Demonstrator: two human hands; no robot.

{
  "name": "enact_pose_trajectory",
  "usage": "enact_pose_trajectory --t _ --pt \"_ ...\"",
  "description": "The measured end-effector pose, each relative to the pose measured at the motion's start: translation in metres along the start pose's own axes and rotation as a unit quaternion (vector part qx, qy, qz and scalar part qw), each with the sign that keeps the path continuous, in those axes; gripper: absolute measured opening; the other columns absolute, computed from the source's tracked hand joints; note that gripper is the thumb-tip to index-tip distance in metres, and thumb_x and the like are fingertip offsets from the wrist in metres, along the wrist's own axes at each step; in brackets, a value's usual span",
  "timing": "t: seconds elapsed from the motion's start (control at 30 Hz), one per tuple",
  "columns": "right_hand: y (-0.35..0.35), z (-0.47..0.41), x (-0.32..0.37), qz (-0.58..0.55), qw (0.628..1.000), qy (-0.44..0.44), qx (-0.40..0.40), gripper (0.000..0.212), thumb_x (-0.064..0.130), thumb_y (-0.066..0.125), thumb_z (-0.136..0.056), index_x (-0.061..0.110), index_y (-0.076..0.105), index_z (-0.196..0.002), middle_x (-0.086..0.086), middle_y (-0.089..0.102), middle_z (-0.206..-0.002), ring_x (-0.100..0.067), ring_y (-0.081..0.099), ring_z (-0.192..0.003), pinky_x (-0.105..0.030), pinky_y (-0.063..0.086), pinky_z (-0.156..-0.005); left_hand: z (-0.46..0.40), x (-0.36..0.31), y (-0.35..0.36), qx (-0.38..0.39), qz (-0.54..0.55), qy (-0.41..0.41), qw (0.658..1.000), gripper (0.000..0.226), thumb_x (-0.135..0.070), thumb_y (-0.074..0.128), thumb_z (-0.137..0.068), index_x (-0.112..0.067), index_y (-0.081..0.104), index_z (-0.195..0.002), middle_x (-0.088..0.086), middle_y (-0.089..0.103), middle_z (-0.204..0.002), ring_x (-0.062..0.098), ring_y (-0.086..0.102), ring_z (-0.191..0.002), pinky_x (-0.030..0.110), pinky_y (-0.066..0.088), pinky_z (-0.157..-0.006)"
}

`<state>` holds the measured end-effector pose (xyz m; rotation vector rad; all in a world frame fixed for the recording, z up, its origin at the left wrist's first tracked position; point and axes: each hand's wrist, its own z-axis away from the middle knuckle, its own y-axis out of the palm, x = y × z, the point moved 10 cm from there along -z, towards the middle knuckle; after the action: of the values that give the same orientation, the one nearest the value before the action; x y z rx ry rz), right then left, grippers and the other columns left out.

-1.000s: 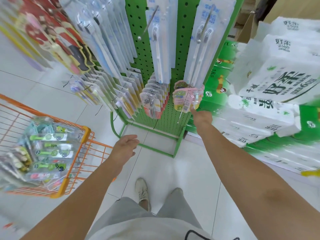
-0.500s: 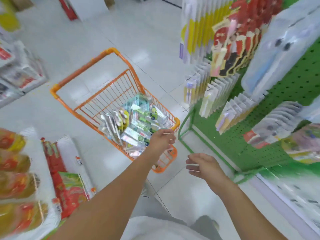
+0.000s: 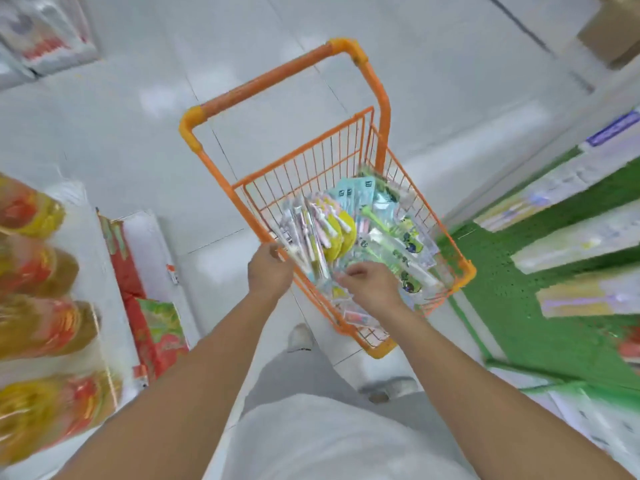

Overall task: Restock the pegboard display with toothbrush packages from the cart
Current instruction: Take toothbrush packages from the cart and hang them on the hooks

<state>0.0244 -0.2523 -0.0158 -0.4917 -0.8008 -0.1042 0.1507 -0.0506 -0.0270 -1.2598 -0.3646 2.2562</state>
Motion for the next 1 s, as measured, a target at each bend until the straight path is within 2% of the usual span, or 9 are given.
enact_pose_trajectory --t 0.17,0.3,0.5,0.57,0.63,0.7,0.83,0.9,1.0 --pt "0.048 -0.039 0.041 0.176 0.980 -0.091 0.022 0.040 0.036 0.079 -0.085 0.005 0.070 -0.107 -0.010 0.070 -0.102 -0.026 0.065 -0.094 -0.041 0.054 -0.085 -0.020 0.032 0.009 0.041 0.054 -0.061 0.996 0.032 -0.014 0.059 -0.091 -0.017 0.063 -0.123 0.003 0.066 -0.116 0.021 0.063 -0.094 0.031 0.054 -0.074" --pt "0.085 -0.066 0.028 0.259 0.959 -0.069 0.087 0.039 0.041 0.080 -0.081 0.011 0.056 -0.078 -0.006 0.052 -0.077 -0.024 0.052 -0.072 -0.036 0.041 -0.065 -0.025 0.056 0.018 0.073 0.103 -0.094 0.987 0.028 -0.016 0.059 -0.093 -0.019 0.065 -0.120 0.007 0.067 -0.112 0.024 0.067 -0.098 0.044 0.059 -0.087" --pt "0.107 -0.084 0.006 0.286 0.951 -0.024 0.117 0.049 0.036 0.066 -0.094 0.016 0.032 -0.065 -0.001 0.033 -0.061 -0.017 0.031 -0.055 -0.034 0.023 -0.052 -0.032 0.063 0.024 0.080 0.122 -0.116 0.983 0.026 -0.015 0.059 -0.093 -0.019 0.066 -0.118 0.000 0.069 -0.098 0.025 0.069 -0.095 0.046 0.057 -0.092" --pt "0.105 -0.089 0.008 0.287 0.951 -0.022 0.110 0.034 0.025 0.059 -0.096 0.012 0.043 -0.069 -0.003 0.040 -0.062 -0.022 0.041 -0.057 -0.033 0.028 -0.051 -0.036 0.057 0.024 0.074 0.120 -0.103 0.985 0.024 -0.015 0.060 -0.094 -0.018 0.065 -0.117 0.000 0.068 -0.098 0.023 0.068 -0.094 0.046 0.056 -0.093" --pt "0.099 -0.089 0.017 0.274 0.957 -0.045 0.089 0.011 0.016 0.057 -0.093 0.008 0.058 -0.101 -0.008 0.054 -0.073 -0.029 0.055 -0.070 -0.033 0.039 -0.060 -0.040 0.046 0.021 0.052 0.075 -0.054 0.994 0.026 -0.016 0.060 -0.095 -0.018 0.063 -0.120 -0.001 0.067 -0.105 0.019 0.066 -0.096 0.039 0.057 -0.089" --pt "0.099 -0.088 0.028 0.274 0.955 -0.076 0.081 0.027 0.008 0.060 -0.088 0.006 0.060 -0.116 -0.007 0.057 -0.079 -0.030 0.058 -0.078 -0.032 0.040 -0.064 -0.044 0.020 0.015 0.029 -0.039 0.063 0.997 0.033 -0.012 0.059 -0.095 -0.019 0.059 -0.128 -0.001 0.065 -0.119 0.018 0.063 -0.102 0.033 0.055 -0.088" --pt "0.100 -0.088 0.046 0.278 0.953 -0.098 0.077 0.008 0.006 0.065 -0.084 -0.001 0.067 -0.088 -0.011 0.059 -0.078 -0.026 0.054 -0.074 -0.039 0.047 -0.068 -0.056 -0.022 0.040 0.084 -0.349 0.282 0.890 0.067 0.005 0.059 -0.087 -0.023 0.045 -0.146 -0.002 0.046 -0.150 0.027 0.046 -0.128 0.044 0.050 -0.099" --pt "0.090 -0.093 0.046 0.248 0.962 -0.100 0.054 0.004 0.004 0.066 -0.079 0.000 0.066 -0.078 -0.008 0.054 -0.070 -0.023 0.049 -0.068 -0.039 0.049 -0.065 -0.065 -0.031 0.054 0.131 -0.412 0.316 0.845 0.066 0.007 0.061 -0.086 -0.024 0.050 -0.143 -0.002 0.050 -0.146 0.029 0.048 -0.124 0.047 0.050 -0.097" --pt "0.073 -0.089 0.045 0.232 0.965 -0.109 0.063 0.018 0.005 0.069 -0.082 0.005 0.075 -0.099 -0.006 0.067 -0.087 -0.022 0.058 -0.078 -0.031 0.048 -0.071 -0.079 -0.055 0.059 0.139 -0.402 0.347 0.836 0.029 -0.008 0.066 -0.091 -0.026 0.072 -0.113 -0.002 0.069 -0.113 0.024 0.058 -0.102 0.045 0.055 -0.083"
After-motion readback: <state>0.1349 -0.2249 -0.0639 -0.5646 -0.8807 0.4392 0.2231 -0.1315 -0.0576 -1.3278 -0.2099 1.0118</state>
